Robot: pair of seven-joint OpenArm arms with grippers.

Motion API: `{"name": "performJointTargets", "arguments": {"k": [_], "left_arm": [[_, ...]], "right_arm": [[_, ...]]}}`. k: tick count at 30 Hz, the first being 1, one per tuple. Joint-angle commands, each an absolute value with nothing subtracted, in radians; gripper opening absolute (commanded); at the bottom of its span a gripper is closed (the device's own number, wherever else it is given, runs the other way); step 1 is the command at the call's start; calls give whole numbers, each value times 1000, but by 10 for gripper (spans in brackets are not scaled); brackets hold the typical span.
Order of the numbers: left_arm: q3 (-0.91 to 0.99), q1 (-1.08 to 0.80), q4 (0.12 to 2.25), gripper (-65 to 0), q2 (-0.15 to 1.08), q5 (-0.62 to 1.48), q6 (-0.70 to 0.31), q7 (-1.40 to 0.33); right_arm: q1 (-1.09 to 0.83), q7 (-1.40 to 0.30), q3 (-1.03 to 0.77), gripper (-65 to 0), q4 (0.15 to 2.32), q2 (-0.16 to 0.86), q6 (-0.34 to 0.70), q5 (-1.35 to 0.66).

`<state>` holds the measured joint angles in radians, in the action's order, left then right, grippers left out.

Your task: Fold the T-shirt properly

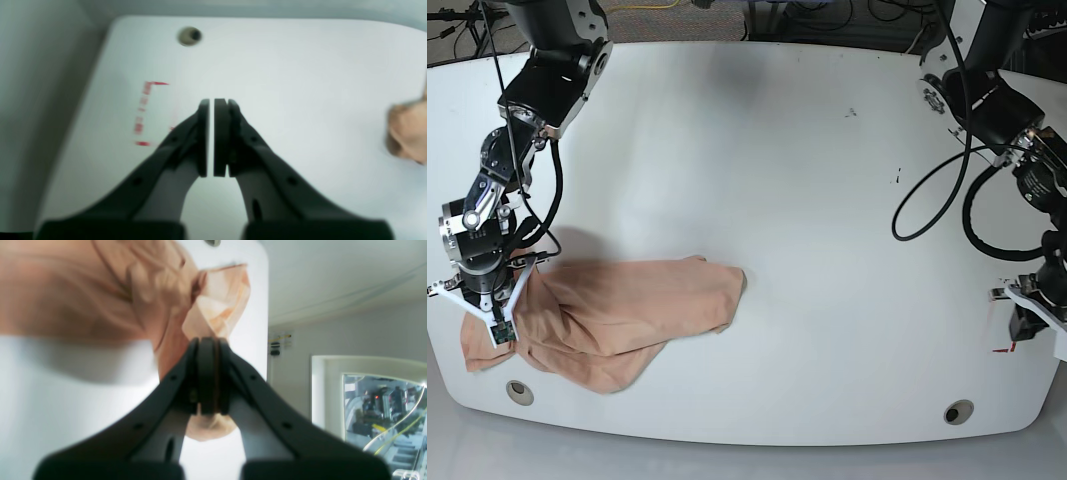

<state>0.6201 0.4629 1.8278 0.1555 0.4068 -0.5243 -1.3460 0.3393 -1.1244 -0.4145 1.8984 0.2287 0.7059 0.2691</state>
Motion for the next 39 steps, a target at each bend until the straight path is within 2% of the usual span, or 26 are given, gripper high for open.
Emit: {"name": "performJointTargets", "arguments": {"k": [1, 7, 15, 18, 24, 27, 39], "left_arm": [[611, 467, 1845, -640, 142, 437, -526, -1322], [538, 447, 1840, -533, 104, 435, -524, -1320], [429, 423, 1781, -515, -21, 433, -522, -1307], [381, 407, 1721, -482, -48, 433, -519, -1260], [308, 371, 1607, -311, -87, 433, -519, -1164], [271, 360, 1555, -261, -105, 433, -519, -1113], [70, 404, 1254, -257, -137, 435, -518, -889]], "right_arm": [[352, -1087, -420, -650, 1937, 237, 698, 268], [349, -1090, -421, -650, 1952, 237, 698, 268], [326, -1090, -421, -650, 1952, 234, 698, 268], [321, -1090, -421, -650, 1952, 232, 698, 268], [300, -1090, -423, -650, 1956, 208, 698, 268], [292, -1089, -423, -650, 1972, 197, 698, 268], [228, -1087, -423, -650, 1995, 157, 698, 269]]}}
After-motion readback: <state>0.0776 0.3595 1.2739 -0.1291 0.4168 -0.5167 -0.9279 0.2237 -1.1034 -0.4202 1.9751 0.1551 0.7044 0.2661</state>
